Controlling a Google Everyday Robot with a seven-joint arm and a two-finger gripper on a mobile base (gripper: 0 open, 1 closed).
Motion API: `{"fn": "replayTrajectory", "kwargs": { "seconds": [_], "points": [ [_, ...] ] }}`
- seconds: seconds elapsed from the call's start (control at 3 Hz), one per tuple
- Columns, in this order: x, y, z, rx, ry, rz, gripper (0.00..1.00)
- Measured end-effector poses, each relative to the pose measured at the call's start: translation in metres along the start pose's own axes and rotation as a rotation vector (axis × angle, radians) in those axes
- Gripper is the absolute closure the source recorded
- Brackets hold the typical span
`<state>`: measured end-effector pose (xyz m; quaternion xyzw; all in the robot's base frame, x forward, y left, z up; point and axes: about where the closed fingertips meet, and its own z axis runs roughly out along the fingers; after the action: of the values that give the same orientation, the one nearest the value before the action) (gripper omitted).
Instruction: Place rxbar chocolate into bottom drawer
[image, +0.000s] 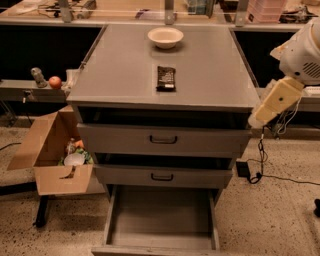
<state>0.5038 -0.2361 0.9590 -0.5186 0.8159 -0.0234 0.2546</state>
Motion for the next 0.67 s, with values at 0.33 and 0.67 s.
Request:
{"fn": "replayTrajectory", "kwargs": {
  "seconds": [0.33, 0.67],
  "points": [
    [-0.021, -0.047, 0.037, 0.077, -0.117, 0.139, 0.0],
    [-0.032, -0.065, 0.035, 0.142, -0.166, 0.155, 0.0]
  ]
}}
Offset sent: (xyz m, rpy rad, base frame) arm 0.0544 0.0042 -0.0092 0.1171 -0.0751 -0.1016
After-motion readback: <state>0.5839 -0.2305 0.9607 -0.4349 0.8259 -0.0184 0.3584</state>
